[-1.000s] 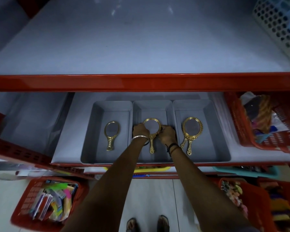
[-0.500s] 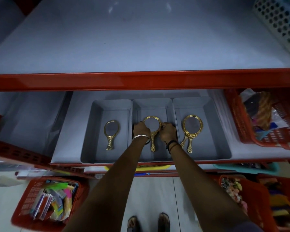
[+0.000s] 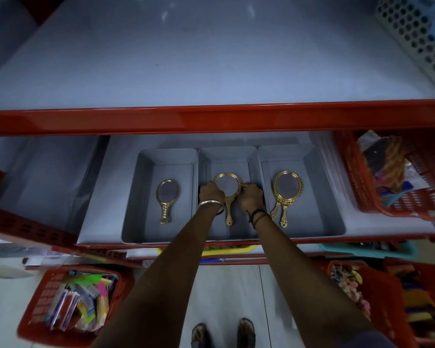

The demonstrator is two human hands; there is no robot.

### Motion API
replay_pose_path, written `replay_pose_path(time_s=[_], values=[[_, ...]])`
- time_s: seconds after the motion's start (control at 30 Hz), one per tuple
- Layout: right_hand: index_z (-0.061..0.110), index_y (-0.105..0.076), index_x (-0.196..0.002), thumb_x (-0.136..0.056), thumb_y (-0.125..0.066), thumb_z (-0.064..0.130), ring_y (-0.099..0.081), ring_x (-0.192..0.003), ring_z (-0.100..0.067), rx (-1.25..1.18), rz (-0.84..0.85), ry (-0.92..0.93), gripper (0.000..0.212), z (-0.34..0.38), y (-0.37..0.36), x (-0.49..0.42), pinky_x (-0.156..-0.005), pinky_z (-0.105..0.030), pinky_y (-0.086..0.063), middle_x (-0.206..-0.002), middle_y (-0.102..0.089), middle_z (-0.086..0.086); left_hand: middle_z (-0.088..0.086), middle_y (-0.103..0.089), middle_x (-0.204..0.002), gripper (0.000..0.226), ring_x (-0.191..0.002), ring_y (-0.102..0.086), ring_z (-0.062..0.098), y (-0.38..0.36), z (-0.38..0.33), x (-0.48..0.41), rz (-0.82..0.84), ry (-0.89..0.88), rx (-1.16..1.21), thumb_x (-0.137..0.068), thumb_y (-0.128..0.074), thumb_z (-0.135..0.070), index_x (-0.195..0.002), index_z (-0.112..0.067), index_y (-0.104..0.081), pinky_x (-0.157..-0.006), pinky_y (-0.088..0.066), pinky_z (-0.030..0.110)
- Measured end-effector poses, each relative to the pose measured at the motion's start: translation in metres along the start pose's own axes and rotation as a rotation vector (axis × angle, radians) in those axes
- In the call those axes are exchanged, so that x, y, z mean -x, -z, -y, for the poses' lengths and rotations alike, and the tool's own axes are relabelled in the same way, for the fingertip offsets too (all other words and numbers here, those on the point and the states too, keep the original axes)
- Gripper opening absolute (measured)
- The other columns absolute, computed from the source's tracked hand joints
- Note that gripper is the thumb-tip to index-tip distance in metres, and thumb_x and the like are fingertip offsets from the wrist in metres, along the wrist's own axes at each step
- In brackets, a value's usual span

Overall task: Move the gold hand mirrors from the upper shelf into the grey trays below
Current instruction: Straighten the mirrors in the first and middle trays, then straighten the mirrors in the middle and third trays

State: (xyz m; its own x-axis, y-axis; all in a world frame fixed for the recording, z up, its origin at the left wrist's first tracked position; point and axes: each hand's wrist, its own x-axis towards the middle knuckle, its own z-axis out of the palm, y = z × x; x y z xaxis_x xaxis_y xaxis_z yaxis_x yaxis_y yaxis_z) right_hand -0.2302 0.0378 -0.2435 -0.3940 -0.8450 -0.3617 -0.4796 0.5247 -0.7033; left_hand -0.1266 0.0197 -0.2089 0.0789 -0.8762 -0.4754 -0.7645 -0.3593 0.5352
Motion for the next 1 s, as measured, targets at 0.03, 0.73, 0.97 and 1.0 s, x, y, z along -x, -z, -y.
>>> replay_pose_path(time_s=[0.03, 0.73, 0.97, 1.0], values=[[-0.006, -0.067, -0.102, -0.089, -0.043, -0.008, -0.063, -0.105, -0.033, 0.006, 0.008, -0.007, 0.028, 0.0, 0.0, 0.0, -0.074, -0.023, -0.042, -0.112, -0.068, -0.022, 0.027, -0.059, -0.126, 0.032, -0.117, -0.058, 0.037, 0.001, 0.0, 0.001, 0.009, 0.002, -0.005, -0.092, -0.046, 0.001, -0.12, 0.011, -0.056, -0.093, -0.05, 0.037], [-0.007, -0.073, -0.093, -0.086, -0.055, 0.004, -0.069, -0.092, -0.03, 0.049, 0.144, -0.058, 0.023, -0.017, -0.007, 0.029, -0.074, -0.03, -0.055, -0.1, -0.074, -0.02, 0.024, -0.066, -0.117, 0.027, -0.11, -0.064, 0.035, -0.012, 0.017, 0.029, 0.16, -0.042, -0.078, -0.089, -0.053, -0.004, -0.11, 0.008, -0.064, -0.089, -0.053, 0.037], [-0.002, -0.071, -0.081, -0.083, -0.061, 0.009, -0.069, -0.086, -0.039, -0.184, 0.096, 0.049, 0.014, -0.012, 0.009, 0.034, -0.079, -0.05, -0.058, -0.088, -0.072, -0.025, 0.024, -0.069, -0.109, 0.026, -0.104, -0.066, 0.037, -0.002, 0.011, 0.033, 0.013, -0.108, -0.072, -0.087, -0.049, -0.005, -0.102, 0.006, -0.067, -0.087, -0.055, 0.039], [0.003, -0.071, -0.079, -0.083, -0.063, 0.009, -0.069, -0.084, -0.038, -0.24, 0.067, 0.091, 0.011, -0.011, 0.018, 0.037, -0.08, -0.051, -0.058, -0.087, -0.072, -0.023, 0.026, -0.069, -0.107, 0.025, -0.102, -0.066, 0.039, -0.002, 0.004, 0.034, -0.023, -0.151, -0.043, -0.087, -0.048, -0.004, -0.1, 0.007, -0.067, -0.087, -0.055, 0.04]])
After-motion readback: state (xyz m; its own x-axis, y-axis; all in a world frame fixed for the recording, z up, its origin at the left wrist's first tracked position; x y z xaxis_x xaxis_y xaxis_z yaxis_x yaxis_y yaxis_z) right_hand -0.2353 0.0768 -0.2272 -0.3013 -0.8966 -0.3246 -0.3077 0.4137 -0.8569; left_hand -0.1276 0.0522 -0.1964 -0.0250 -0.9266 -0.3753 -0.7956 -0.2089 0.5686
